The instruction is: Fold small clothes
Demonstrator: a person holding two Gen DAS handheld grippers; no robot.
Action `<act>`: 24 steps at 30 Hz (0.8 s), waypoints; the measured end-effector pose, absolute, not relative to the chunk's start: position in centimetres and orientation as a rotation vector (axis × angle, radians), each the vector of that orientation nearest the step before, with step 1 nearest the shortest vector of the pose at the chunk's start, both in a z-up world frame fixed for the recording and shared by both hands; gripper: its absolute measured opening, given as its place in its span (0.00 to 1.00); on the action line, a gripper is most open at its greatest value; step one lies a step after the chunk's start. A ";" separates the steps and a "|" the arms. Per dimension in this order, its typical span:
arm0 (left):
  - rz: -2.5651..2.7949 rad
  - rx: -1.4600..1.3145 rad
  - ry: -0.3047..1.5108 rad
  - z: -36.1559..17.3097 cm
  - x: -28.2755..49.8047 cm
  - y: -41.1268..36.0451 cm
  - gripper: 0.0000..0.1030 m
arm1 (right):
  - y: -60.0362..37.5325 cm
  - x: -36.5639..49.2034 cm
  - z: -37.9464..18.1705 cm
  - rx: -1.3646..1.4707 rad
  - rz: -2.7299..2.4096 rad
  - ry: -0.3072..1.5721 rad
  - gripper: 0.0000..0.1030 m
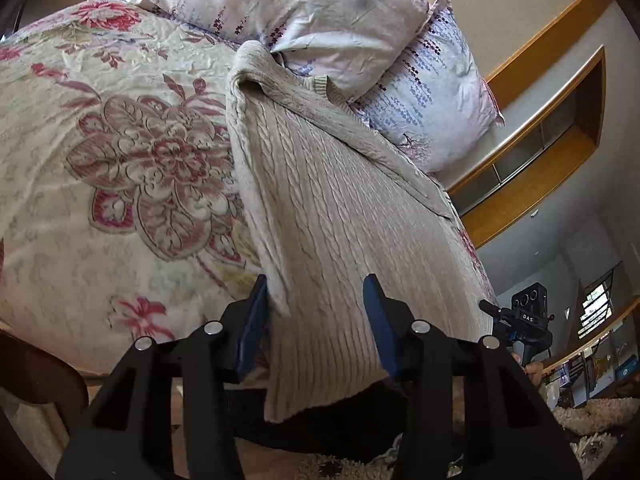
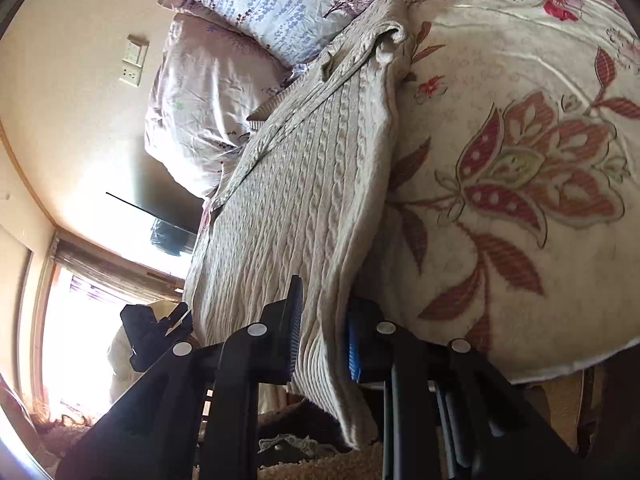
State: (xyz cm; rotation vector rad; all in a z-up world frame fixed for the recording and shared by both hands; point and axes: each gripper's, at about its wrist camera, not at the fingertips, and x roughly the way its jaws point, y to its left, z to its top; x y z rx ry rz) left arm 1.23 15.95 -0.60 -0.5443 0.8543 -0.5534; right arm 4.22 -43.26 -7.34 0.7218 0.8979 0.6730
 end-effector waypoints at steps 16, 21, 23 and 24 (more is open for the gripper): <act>-0.545 -0.517 0.814 2.2 2.7 15.7 0.07 | -43.6 3.6 -4.1 0.704 0.704 0.687 0.08; -0.509 -0.523 0.708 5.5 6.4 16.6 0.07 | -43.8 5.9 -1.2 0.687 0.696 0.569 0.08; -0.494 -0.528 0.675 6.6 8.6 16.6 0.06 | -43.7 7.3 0.0 0.671 0.677 0.536 0.08; -0.488 -0.532 0.657 7.2 9.7 16.7 0.06 | -43.6 8.1 0.6 0.663 0.669 0.519 0.08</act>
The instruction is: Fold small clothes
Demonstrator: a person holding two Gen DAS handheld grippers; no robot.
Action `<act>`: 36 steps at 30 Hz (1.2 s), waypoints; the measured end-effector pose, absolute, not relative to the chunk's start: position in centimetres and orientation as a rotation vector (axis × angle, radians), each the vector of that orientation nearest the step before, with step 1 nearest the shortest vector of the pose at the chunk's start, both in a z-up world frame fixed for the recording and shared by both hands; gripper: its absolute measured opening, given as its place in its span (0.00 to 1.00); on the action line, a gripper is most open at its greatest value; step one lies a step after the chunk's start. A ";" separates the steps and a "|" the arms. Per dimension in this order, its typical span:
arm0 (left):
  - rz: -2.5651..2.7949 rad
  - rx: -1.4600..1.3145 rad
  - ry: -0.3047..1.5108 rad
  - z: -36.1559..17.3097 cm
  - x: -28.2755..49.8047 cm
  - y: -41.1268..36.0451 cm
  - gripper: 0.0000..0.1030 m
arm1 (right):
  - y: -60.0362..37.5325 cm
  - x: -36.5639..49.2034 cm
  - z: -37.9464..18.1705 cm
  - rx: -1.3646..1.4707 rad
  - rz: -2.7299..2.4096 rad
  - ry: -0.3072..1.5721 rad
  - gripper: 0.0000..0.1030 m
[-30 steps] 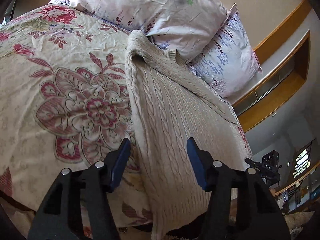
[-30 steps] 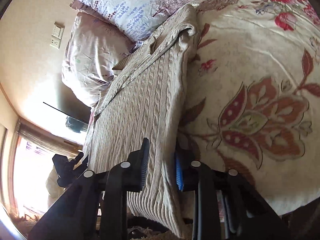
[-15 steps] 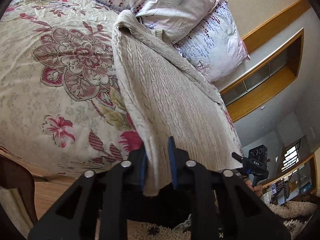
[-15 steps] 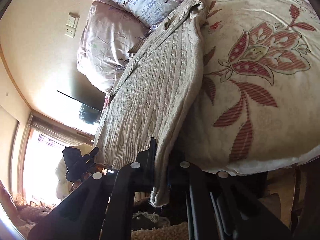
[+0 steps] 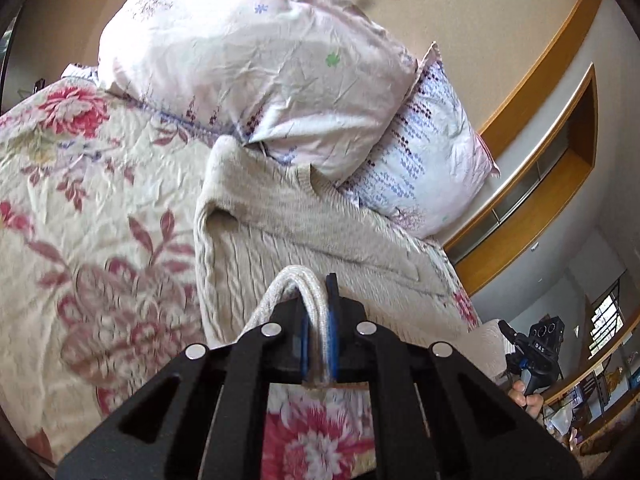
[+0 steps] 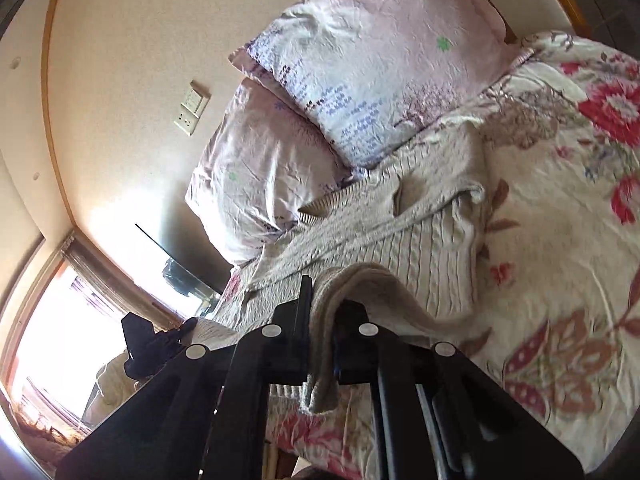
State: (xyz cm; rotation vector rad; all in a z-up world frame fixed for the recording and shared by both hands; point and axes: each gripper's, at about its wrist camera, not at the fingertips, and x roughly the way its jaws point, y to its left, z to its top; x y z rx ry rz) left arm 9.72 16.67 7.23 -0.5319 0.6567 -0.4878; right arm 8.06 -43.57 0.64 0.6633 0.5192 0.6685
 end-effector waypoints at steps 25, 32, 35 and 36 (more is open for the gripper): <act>-0.238 -0.842 0.760 0.7 33.0 14.6 0.06 | -41.3 30.1 -3.6 0.914 0.210 0.636 0.07; -0.217 -0.751 0.765 1.6 33.7 13.5 0.10 | -41.0 30.3 -3.7 0.905 0.255 0.598 0.25; -0.249 -0.758 0.770 1.3 34.1 13.2 0.31 | -40.8 30.0 -3.2 0.883 0.271 0.562 0.73; -0.269 -0.762 0.760 1.5 34.0 13.1 0.43 | -40.8 29.8 -2.8 0.862 0.275 0.538 0.73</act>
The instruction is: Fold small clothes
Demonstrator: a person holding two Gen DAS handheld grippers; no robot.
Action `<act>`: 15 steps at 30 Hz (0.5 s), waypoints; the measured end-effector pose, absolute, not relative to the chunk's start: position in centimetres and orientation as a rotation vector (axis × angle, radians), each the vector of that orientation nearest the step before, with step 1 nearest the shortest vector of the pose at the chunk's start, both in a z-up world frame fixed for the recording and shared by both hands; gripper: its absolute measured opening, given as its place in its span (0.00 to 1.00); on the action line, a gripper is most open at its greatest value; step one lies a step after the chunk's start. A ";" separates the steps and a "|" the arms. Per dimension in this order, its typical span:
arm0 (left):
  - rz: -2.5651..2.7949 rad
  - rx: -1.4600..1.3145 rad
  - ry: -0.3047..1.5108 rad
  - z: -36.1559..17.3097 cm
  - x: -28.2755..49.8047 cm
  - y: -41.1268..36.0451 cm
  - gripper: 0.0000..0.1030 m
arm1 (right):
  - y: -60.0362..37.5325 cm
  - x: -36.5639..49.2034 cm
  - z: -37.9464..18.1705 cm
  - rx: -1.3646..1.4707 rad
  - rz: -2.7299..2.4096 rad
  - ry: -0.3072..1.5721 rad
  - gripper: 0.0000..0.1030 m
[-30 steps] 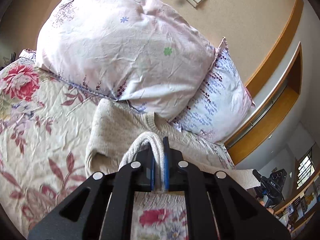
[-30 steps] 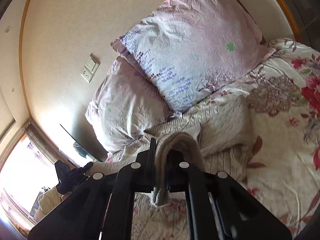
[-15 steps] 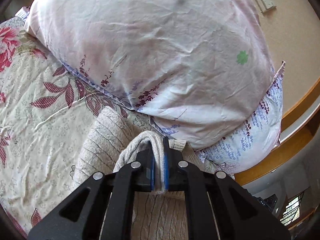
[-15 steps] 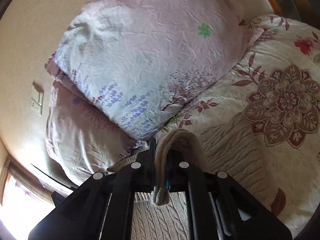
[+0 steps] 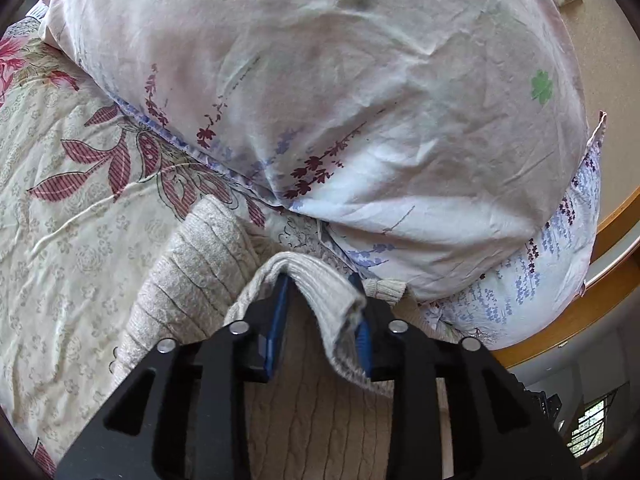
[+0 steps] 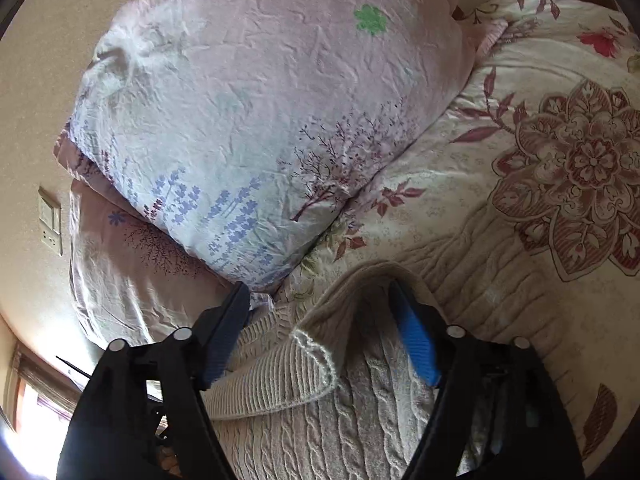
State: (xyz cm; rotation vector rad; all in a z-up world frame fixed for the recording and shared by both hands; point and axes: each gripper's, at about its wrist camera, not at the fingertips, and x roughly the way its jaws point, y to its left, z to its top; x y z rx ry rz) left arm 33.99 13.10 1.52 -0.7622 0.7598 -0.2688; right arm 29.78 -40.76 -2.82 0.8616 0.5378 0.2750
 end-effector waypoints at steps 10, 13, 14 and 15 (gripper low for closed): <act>-0.217 -0.630 0.623 5.1 30.5 16.8 0.84 | -41.7 28.4 -0.6 0.738 0.308 0.456 0.73; -0.230 -0.642 0.649 4.8 30.6 17.6 0.84 | -42.4 28.5 -0.7 0.777 0.354 0.458 0.73; -0.231 -0.635 0.660 4.7 30.6 17.8 0.84 | -42.5 28.4 -0.6 0.779 0.362 0.462 0.73; -0.228 -0.618 0.670 4.8 30.7 17.4 0.84 | -42.4 28.5 -0.7 0.777 0.368 0.470 0.73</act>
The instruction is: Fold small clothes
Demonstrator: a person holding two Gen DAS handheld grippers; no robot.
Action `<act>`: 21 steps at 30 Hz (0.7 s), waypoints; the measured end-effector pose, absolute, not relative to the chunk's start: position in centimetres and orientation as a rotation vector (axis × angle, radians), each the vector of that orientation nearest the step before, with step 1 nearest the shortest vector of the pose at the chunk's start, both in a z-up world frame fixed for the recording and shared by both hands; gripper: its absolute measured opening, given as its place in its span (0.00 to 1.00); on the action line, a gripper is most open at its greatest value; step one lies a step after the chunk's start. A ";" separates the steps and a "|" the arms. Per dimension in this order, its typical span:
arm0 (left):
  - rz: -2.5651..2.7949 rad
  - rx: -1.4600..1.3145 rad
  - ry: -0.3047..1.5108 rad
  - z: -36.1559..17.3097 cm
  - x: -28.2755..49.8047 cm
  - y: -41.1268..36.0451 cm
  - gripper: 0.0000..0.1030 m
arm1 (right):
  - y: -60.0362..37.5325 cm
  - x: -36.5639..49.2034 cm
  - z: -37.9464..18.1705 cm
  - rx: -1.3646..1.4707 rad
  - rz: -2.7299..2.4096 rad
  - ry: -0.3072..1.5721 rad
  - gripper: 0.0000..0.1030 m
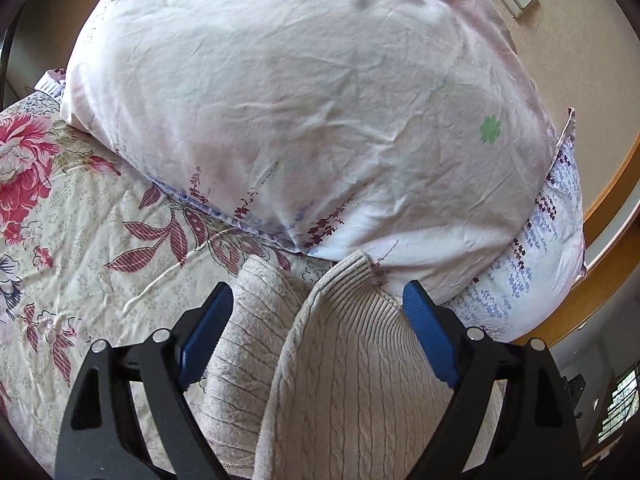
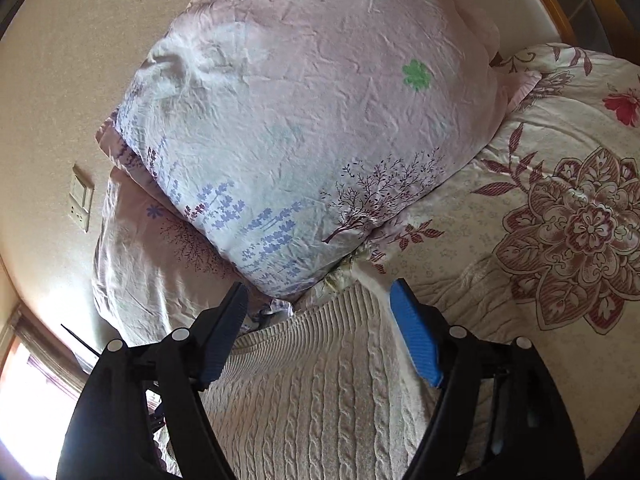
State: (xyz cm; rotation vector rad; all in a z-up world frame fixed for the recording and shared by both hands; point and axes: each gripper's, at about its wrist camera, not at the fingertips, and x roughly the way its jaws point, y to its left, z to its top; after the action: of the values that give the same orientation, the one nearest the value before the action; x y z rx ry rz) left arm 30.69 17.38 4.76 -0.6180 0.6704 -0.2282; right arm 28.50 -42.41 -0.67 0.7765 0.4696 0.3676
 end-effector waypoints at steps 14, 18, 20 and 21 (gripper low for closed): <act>-0.084 -0.222 0.801 5.2 31.0 13.9 0.98 | -31.9 29.2 0.9 0.403 0.350 0.771 0.99; -0.090 -0.184 0.872 4.4 31.5 13.5 0.98 | -25.6 28.2 1.2 0.090 0.198 0.818 0.99; -0.067 -0.159 0.913 3.6 31.8 13.2 0.98 | -22.4 28.2 0.7 -0.074 0.141 0.871 0.99; -0.066 -0.150 0.927 3.3 32.0 13.1 0.98 | -21.0 28.1 0.5 -0.142 0.102 0.874 0.99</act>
State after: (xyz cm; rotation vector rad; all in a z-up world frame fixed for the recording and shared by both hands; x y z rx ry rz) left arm 31.95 13.05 3.27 -0.1504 0.9265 -0.0656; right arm 28.07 -21.02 0.47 -0.1415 0.8742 0.1018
